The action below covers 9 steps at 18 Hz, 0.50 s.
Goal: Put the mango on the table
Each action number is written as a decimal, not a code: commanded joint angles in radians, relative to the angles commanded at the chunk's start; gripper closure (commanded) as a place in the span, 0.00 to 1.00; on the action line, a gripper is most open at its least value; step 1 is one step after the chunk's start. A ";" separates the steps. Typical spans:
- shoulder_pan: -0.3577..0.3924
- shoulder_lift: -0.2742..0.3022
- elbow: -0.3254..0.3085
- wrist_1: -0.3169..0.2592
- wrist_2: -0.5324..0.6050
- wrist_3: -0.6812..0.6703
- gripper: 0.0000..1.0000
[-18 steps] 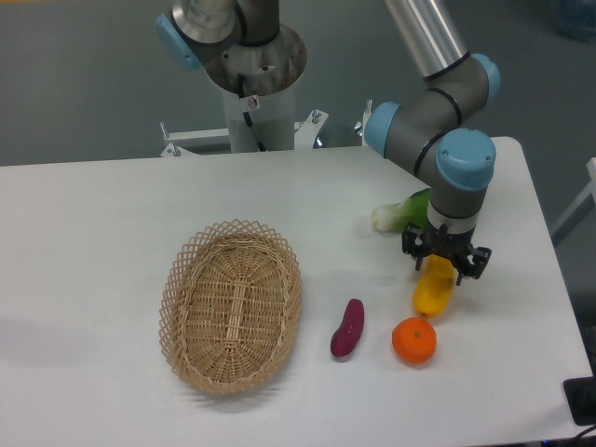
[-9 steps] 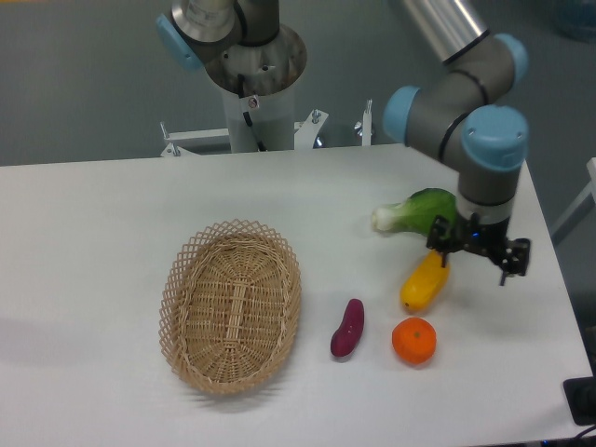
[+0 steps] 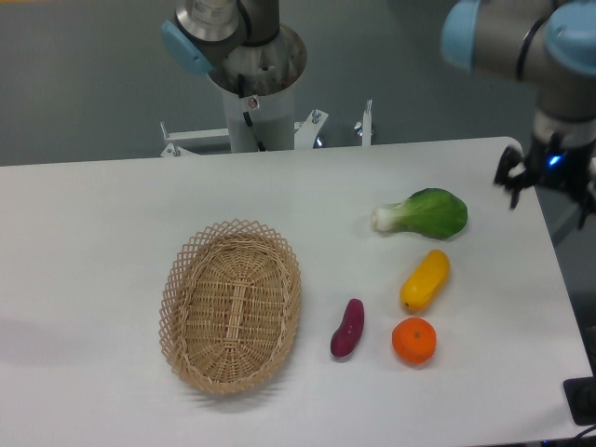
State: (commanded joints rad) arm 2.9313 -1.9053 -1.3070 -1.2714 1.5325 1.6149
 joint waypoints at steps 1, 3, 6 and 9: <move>0.012 0.003 0.002 -0.012 0.000 0.023 0.00; 0.031 0.005 0.003 -0.026 -0.006 0.065 0.00; 0.069 0.018 0.011 -0.065 -0.044 0.141 0.00; 0.081 0.025 0.012 -0.095 -0.054 0.154 0.00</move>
State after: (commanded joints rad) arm 3.0127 -1.8807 -1.2947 -1.3667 1.4788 1.7687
